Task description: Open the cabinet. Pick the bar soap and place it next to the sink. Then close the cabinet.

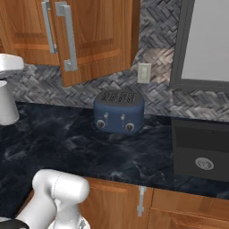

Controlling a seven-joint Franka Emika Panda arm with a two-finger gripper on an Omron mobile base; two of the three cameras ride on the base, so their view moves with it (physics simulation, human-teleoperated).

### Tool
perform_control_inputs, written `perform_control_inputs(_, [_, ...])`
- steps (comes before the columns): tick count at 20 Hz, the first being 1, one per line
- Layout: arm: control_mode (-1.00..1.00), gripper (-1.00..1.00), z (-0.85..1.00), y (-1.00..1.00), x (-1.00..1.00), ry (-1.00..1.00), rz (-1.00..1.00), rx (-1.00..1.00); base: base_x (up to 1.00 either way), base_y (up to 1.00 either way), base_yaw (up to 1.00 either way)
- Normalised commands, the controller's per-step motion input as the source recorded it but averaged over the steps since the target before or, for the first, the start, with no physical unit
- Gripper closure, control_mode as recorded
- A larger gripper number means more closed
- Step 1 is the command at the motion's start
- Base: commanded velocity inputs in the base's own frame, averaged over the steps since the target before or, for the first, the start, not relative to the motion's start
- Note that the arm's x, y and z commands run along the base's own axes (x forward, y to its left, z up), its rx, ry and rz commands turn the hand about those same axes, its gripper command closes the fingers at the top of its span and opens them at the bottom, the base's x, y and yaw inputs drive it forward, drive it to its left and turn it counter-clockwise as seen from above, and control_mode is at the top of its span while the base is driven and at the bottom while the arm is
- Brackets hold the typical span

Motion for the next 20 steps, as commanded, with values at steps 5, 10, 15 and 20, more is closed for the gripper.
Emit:
perform_control_inputs(5, [-1.00,-1.00,0.00,0.59,0.94,0.20,-0.06,-0.27,0.00,0.00,0.00])
perform_control_inputs(10, [-1.00,-1.00,0.00,0.01,1.00,0.29,-0.01,-0.16,0.00,0.00,0.00])
perform_control_inputs(15, [-1.00,-1.00,0.00,-0.28,1.00,0.27,0.00,-0.08,0.00,0.00,0.00])
perform_control_inputs(20, [-1.00,-1.00,0.00,-0.60,0.74,0.18,0.00,-0.02,0.00,0.00,0.00])
